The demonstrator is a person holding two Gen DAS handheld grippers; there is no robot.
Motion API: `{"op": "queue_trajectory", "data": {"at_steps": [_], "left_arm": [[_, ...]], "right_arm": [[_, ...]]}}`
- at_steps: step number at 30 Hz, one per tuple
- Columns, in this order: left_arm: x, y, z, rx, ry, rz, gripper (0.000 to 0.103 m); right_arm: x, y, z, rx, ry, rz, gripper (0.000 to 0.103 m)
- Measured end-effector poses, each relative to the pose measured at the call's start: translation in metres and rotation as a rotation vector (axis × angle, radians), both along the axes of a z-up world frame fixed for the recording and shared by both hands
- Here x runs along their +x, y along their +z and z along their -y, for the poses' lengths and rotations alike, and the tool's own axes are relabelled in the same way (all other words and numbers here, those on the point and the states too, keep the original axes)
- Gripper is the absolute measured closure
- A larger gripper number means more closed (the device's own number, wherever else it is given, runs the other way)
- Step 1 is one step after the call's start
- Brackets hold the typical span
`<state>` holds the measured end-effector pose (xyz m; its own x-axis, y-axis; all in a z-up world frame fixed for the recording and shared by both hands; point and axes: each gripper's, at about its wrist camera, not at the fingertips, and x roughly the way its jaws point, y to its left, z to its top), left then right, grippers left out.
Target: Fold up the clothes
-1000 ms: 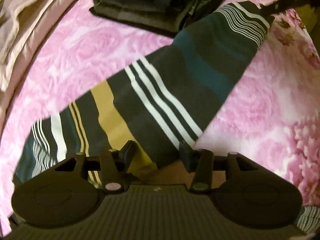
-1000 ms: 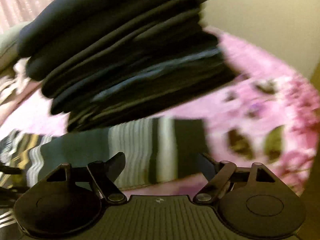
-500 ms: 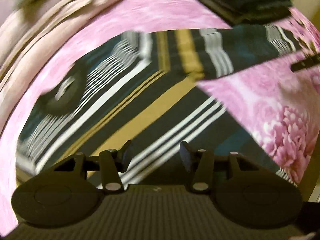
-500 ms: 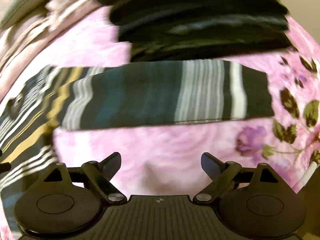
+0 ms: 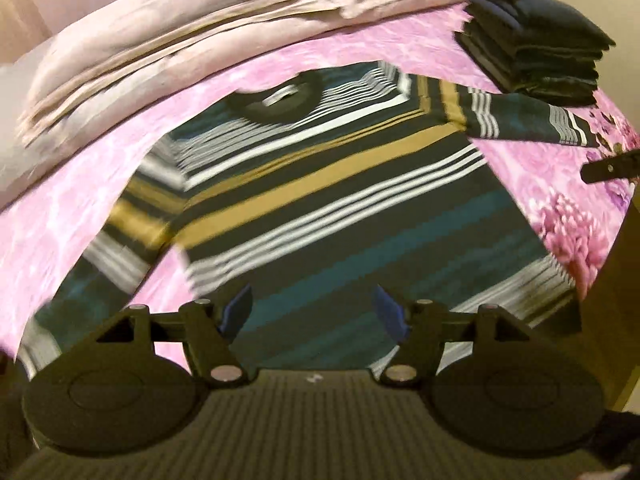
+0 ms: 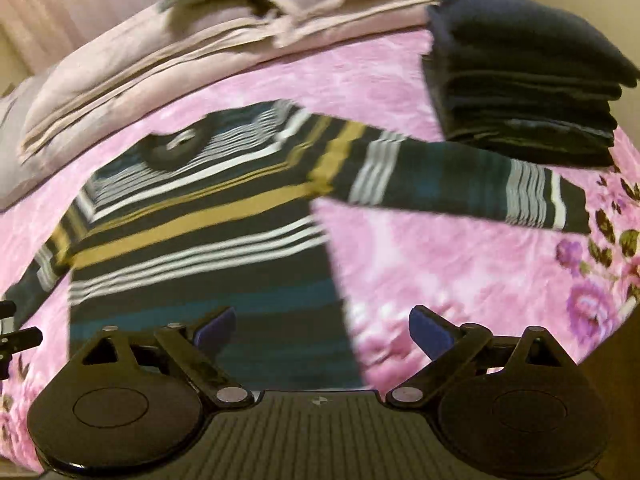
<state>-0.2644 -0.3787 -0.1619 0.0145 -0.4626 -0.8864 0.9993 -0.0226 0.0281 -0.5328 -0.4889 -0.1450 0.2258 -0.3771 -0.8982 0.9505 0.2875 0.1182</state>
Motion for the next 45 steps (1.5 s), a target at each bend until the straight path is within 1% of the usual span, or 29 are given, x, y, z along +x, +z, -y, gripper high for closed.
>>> {"op": "queue_trajectory", "data": {"at_steps": [1, 3, 4, 6, 11, 15, 18, 22, 29, 33, 38, 41, 44, 45], "left_arm": [[0.012, 0.002, -0.016, -0.003, 0.018, -0.005, 0.037], [0.033, 0.005, -0.047, -0.005, 0.041, -0.005, 0.026], [0.042, 0.007, -0.062, -0.004, 0.050, -0.003, 0.024], [0.061, 0.009, -0.092, -0.002, 0.069, 0.003, 0.024], [0.085, 0.007, -0.144, 0.026, 0.120, 0.013, 0.022], [0.089, 0.005, -0.165, 0.025, 0.171, -0.003, 0.021], [0.083, 0.007, -0.170, 0.015, 0.191, -0.022, 0.021], [0.069, 0.014, -0.166, -0.008, 0.184, -0.025, 0.021], [0.047, 0.022, -0.151, -0.020, 0.143, -0.015, 0.020], [0.041, 0.024, -0.149, -0.013, 0.121, -0.001, 0.020], [0.041, 0.022, -0.150, 0.002, 0.132, 0.010, 0.020], [0.039, 0.021, -0.151, 0.007, 0.129, 0.029, 0.020], [0.040, 0.024, -0.155, 0.001, 0.143, 0.056, 0.020], [0.042, 0.025, -0.157, 0.000, 0.155, 0.067, 0.020]], "right_arm": [[0.011, 0.005, -0.013, -0.004, 0.009, -0.004, 0.007], [0.032, 0.014, -0.039, -0.013, 0.032, -0.015, 0.007], [0.042, 0.017, -0.049, -0.013, 0.049, -0.027, 0.007], [0.060, 0.021, -0.068, 0.000, 0.085, -0.054, 0.007], [0.083, 0.030, -0.099, -0.006, 0.132, -0.104, 0.006], [0.089, 0.034, -0.110, -0.011, 0.164, -0.128, 0.006], [0.093, 0.038, -0.117, -0.026, 0.202, -0.153, 0.006], [0.096, 0.040, -0.123, -0.035, 0.250, -0.172, 0.006], [0.087, 0.040, -0.126, -0.044, 0.256, -0.172, 0.006], [0.081, 0.038, -0.123, -0.033, 0.241, -0.159, 0.006], [0.076, 0.035, -0.123, -0.017, 0.234, -0.143, 0.006], [0.074, 0.033, -0.123, -0.012, 0.241, -0.132, 0.006], [0.075, 0.033, -0.123, -0.021, 0.271, -0.100, 0.006], [0.079, 0.033, -0.123, -0.034, 0.305, -0.090, 0.006]]}}
